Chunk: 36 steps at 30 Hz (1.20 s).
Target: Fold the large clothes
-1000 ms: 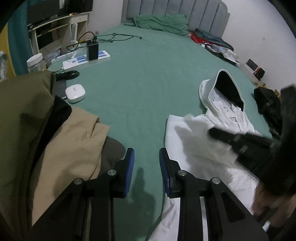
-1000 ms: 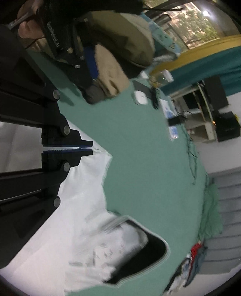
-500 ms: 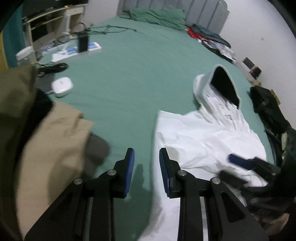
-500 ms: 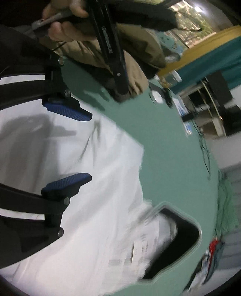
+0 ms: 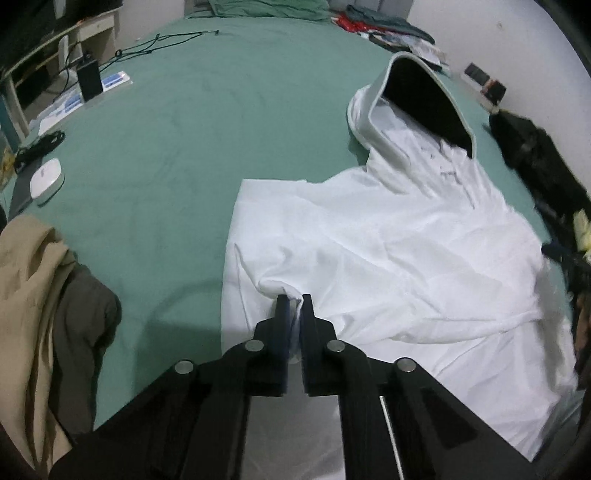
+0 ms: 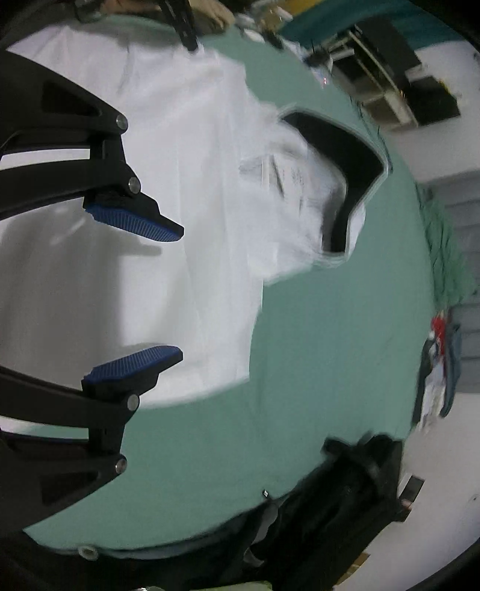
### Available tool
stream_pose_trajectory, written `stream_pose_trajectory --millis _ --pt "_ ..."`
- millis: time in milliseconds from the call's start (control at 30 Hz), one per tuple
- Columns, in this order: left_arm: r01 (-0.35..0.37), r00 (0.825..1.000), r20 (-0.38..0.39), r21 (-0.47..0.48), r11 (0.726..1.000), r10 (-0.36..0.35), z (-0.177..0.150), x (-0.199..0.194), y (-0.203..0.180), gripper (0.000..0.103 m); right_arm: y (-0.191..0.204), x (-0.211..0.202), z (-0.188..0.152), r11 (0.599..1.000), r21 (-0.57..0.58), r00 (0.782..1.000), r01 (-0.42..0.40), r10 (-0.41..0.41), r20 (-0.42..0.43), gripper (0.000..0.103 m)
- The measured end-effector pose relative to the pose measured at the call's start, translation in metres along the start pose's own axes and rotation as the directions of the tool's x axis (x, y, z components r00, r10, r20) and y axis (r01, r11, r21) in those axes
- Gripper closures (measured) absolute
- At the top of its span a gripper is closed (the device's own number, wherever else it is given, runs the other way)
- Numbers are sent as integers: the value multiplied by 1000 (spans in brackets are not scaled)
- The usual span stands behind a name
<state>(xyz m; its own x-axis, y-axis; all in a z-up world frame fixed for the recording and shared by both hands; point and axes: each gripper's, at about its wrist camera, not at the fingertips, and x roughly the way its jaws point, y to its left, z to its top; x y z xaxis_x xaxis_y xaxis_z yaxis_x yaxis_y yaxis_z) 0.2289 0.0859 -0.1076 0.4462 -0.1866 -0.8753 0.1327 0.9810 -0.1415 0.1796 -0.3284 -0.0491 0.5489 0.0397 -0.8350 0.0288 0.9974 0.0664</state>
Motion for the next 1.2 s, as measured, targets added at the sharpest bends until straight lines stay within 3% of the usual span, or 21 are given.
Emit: stream_pose_trajectory --millis 100,167,267,400,467,567,633,800,867,900,967,1200 --pt "-56 998 20 34 998 56 -3 0 -3 100 -16 16 13 1000 -26 1000 17 -18 -17 44" --pt "-60 998 20 34 998 60 -3 0 -3 100 -18 27 20 999 -35 999 35 -36 -35 44" --pt "-61 998 20 31 998 60 0 -2 -2 100 -22 45 19 998 -59 996 -4 -1 -91 45" --pt "-72 997 43 35 997 70 4 -11 1 101 -30 45 17 997 -48 996 -54 50 -72 46" --pt "-80 996 45 29 996 79 4 -11 3 102 -44 32 22 997 3 997 -82 82 -12 45" --pt "-111 993 52 24 994 109 0 -9 10 102 -58 22 29 1000 21 1000 -20 19 22 45" --pt "-137 989 56 27 990 135 -2 -7 13 102 -56 28 30 999 -42 999 32 -32 -2 45" --pt "-120 992 37 -16 993 121 -3 -8 20 102 -47 47 23 994 -110 997 21 -29 -71 46" --pt "-116 992 37 -16 993 117 -3 -8 18 102 -41 55 19 992 -124 997 10 -20 -80 57" --pt "-122 992 39 -8 993 122 -3 -8 16 102 -40 54 20 992 -123 997 -6 -3 -73 79" --pt "-118 992 39 0 993 118 -3 -6 13 102 -37 52 24 990 -144 998 12 -21 -64 101" --pt "-88 996 35 8 996 87 1 -2 3 102 -63 46 39 992 -109 997 62 -67 -40 101"
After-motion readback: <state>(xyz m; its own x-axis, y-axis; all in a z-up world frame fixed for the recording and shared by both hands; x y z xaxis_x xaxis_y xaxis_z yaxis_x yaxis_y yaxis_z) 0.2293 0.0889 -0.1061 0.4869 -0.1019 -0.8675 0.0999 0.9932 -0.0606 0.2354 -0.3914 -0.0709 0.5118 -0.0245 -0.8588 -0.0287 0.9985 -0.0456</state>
